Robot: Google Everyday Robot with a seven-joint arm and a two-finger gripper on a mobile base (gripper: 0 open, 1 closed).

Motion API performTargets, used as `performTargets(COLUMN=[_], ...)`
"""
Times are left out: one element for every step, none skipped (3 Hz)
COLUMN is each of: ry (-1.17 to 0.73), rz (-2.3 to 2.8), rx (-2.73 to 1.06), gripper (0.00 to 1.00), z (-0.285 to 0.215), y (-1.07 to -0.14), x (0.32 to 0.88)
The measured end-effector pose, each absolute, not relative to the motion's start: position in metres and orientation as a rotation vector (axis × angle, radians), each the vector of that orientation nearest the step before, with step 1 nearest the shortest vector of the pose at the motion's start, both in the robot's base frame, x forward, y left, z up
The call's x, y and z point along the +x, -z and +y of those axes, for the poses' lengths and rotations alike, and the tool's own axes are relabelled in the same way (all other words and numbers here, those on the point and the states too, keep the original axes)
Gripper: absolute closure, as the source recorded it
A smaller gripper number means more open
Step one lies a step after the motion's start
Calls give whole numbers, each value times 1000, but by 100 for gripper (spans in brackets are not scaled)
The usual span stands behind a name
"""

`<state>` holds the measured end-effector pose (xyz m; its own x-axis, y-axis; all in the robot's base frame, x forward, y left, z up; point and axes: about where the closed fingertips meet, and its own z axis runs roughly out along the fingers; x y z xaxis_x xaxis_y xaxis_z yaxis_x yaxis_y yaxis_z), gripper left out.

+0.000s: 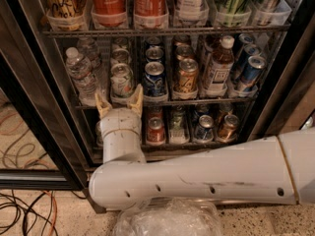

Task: Pick 7up can from middle shelf of fridge

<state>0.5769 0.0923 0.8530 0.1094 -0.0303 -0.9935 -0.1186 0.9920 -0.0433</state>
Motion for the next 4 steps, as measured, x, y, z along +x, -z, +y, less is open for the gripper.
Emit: performTargets(ry=[-48,-8,31,51], rz=[1463,1454,1436,1438], rx=[-98,-49,-6,11], gripper=[29,29,33,34], z=[94,90,83,83], y=[-851,-848,-848,-843], x=[584,588,593,609])
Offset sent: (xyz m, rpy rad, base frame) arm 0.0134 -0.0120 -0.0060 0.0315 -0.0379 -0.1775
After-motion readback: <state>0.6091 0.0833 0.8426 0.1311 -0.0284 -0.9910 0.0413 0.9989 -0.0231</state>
